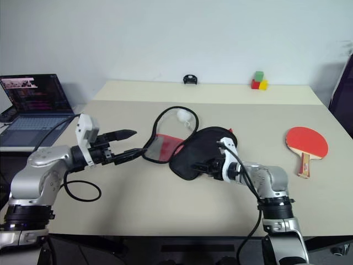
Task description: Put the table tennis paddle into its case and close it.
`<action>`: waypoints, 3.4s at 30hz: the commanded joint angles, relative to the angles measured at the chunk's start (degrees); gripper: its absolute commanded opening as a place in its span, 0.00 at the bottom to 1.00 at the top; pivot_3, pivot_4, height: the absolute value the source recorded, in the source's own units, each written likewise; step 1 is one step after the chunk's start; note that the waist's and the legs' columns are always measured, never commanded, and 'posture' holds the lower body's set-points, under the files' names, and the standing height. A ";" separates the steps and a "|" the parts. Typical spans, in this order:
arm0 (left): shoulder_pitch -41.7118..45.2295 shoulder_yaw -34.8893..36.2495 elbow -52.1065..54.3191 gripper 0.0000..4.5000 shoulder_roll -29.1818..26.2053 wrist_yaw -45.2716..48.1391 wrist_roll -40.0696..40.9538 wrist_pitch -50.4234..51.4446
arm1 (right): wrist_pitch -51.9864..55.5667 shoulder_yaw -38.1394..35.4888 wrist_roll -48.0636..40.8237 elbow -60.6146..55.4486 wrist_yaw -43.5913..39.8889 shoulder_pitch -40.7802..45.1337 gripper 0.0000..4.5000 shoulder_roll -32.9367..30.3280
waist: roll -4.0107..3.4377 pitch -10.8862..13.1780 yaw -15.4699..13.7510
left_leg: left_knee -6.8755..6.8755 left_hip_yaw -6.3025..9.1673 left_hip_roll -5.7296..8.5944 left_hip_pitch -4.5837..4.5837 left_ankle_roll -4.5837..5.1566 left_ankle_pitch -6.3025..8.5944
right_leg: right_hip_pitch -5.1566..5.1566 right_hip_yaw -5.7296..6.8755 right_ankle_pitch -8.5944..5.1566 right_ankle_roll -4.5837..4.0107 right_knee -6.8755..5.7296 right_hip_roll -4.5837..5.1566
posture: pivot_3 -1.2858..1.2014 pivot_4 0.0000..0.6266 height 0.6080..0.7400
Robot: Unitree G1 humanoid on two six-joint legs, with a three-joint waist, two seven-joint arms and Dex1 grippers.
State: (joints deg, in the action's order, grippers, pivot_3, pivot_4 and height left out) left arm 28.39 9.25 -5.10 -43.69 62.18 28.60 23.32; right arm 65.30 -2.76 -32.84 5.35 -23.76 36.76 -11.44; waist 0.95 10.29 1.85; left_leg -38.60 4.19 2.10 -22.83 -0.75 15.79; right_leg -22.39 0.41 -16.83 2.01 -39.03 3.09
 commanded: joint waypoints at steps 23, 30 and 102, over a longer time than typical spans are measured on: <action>-4.20 0.32 9.31 1.00 -4.71 11.12 5.87 6.70 | -2.76 0.07 2.47 0.04 0.80 1.13 0.01 2.14 | -0.03 0.02 0.03 | 0.11 0.01 0.00 0.00 -0.01 -0.01 | -0.05 -0.03 0.00 0.00 0.01 0.00 | 0.52 0.24 1.00; -4.19 0.86 11.97 1.00 -5.37 11.81 7.89 9.07 | 0.88 0.91 1.20 -1.07 -2.40 1.45 0.01 -1.55 | -0.03 0.02 0.02 | 0.17 0.00 0.00 0.02 -0.01 -0.01 | -0.05 -0.03 0.00 0.00 0.03 0.00 | 0.52 0.24 1.00; 3.46 -9.29 14.32 1.00 0.61 10.69 7.14 10.09 | -39.22 16.29 38.61 56.16 -36.98 28.12 0.77 -26.78 | -0.06 0.12 -0.01 | 0.17 -0.06 0.01 0.00 -0.26 -0.17 | 0.01 0.00 -0.01 0.00 0.10 0.03 | 0.52 0.24 1.00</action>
State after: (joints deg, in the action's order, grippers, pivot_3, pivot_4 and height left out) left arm 30.49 -0.03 8.78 -43.17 72.73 35.83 34.38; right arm 27.25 14.72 5.53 61.68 -61.04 64.14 -37.08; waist 0.89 10.40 1.84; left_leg -38.43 4.12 2.11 -22.82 -1.01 15.61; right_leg -22.38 0.41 -16.84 2.01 -38.93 3.11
